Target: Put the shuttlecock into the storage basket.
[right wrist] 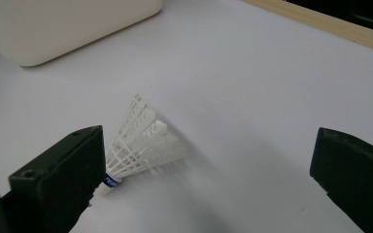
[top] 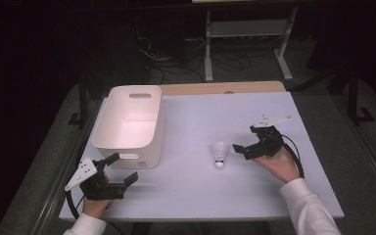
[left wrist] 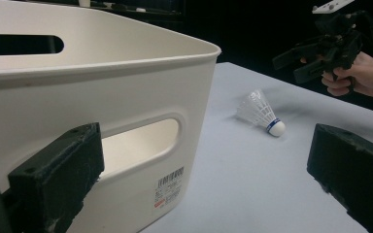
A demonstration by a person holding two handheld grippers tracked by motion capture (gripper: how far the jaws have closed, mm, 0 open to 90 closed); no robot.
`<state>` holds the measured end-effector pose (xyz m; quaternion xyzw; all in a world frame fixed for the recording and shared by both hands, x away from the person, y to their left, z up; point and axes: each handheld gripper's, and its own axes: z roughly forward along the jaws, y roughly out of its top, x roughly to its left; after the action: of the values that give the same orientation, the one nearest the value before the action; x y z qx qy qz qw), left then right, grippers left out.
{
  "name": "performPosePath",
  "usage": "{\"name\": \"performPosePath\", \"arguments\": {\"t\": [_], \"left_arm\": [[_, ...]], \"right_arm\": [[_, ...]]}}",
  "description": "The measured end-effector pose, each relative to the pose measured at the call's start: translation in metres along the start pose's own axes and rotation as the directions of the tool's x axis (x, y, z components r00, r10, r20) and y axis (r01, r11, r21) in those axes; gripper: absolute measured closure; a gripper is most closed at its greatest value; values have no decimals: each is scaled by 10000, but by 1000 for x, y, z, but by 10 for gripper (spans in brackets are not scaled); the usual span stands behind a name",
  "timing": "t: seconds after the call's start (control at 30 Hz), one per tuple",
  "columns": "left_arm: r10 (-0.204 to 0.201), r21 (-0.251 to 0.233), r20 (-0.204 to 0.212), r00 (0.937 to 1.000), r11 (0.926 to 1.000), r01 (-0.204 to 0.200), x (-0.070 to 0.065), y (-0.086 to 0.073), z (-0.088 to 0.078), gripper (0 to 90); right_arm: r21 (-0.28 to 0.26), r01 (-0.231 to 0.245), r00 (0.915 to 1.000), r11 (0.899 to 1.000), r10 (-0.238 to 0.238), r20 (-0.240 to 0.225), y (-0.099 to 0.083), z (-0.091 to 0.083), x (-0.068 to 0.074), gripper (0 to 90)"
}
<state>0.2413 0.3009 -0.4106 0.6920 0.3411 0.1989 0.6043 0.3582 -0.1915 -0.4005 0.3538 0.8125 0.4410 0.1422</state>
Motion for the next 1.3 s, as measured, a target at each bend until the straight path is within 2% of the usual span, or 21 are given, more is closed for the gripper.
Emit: {"name": "performPosePath", "arguments": {"t": [0.1,0.37,0.5,0.6,0.73,0.93,1.03,1.1,1.17,1.23,1.3], "left_arm": [[-115,-97,4,9999,9999,115,-1,0,1,0],[-116,-102,18,9999,9999,116,-1,0,1,0],[-49,-96,40,10000,9999,50,0,0,1,0],[-43,-93,33,10000,9999,44,0,0,0,0],[-37,-99,41,10000,9999,38,0,0,0,0],[-34,-99,71,10000,9999,35,0,0,0,0],[-44,-109,82,10000,9999,45,0,0,0,0],[-41,-108,83,10000,9999,42,0,0,0,0],[-50,-110,83,10000,9999,51,0,0,0,0],[-49,-105,83,10000,9999,50,0,0,0,0],[-45,-109,87,10000,9999,46,0,0,0,0]], "right_arm": [[140,-83,10000,9999,84,-37,0,4,-1,0],[226,-205,9998,9995,205,-32,-1,9,-3,0],[477,-334,9994,9983,339,-107,2,13,-5,0],[561,-241,9996,9981,250,-153,4,18,-5,0],[732,-353,9985,9967,382,-384,6,21,-5,46],[862,-582,9969,9946,625,-475,8,26,-4,115],[906,-542,9972,9944,587,-470,7,28,-6,132],[1018,-751,9955,9920,805,-506,6,29,-6,151],[1035,-628,9959,9926,691,-589,5,29,-8,183],[1200,-826,9936,9893,911,-672,6,28,-7,208],[1225,-806,9936,9892,894,-685,5,28,-7,220]]}}
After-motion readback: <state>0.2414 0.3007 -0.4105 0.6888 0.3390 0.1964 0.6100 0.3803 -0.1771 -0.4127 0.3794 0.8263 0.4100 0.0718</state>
